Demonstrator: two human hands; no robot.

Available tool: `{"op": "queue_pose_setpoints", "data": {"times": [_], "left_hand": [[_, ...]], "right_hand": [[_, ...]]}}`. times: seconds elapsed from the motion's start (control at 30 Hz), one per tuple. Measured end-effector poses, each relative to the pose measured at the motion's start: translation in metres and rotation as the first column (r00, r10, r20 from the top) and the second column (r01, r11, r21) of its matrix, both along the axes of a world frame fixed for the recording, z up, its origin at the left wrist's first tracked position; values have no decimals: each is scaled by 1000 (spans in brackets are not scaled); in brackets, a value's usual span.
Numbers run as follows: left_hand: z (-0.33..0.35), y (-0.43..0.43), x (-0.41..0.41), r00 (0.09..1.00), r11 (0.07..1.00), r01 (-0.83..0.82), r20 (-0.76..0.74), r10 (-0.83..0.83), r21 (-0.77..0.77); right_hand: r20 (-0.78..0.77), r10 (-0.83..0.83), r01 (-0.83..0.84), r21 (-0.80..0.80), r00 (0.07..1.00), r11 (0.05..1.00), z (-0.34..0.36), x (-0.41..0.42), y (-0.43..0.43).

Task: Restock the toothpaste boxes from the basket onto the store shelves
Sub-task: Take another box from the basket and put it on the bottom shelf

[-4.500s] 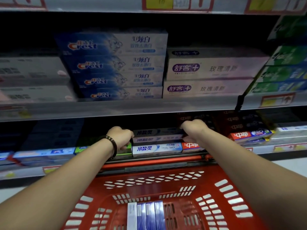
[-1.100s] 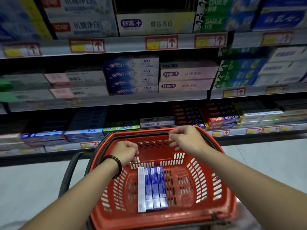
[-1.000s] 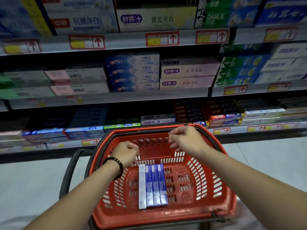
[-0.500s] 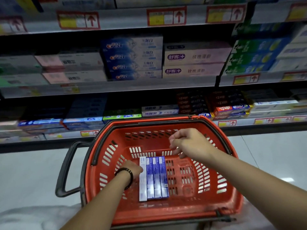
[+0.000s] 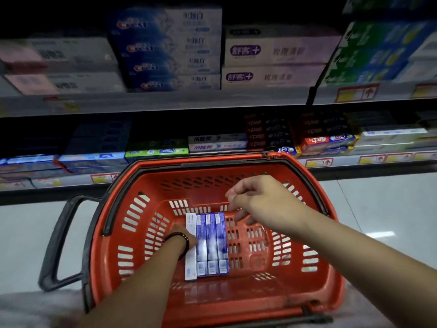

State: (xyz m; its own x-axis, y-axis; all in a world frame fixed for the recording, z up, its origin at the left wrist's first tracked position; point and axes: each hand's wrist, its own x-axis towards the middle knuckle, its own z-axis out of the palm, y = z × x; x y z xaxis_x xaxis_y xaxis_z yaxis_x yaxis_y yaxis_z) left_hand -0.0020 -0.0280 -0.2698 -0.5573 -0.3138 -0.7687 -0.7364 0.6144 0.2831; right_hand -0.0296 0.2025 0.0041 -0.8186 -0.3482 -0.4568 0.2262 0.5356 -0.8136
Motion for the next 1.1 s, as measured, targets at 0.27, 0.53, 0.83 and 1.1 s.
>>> {"op": "queue_pose_setpoints", "data": {"times": [0.27,0.53,0.83,1.1], "left_hand": [[-29,2,-5,999,1000,-24,38,25,-12],[-46,1,-6,1000,998,-10,27,12,-68],[-36,2,-6,999,993,28,-13,-30,-114],[-9,3,-7,999,993,51,-8,-52,-104]], "right_hand": [[8,-14,15,-17,1000,1000,3,-12,0],[3,-2,2,13,1000,1000,2,-15,-5],[9,-3,2,19,1000,1000,2,-16,-4],[-5,-7,7,28,1000,1000,2,-19,-5]]}}
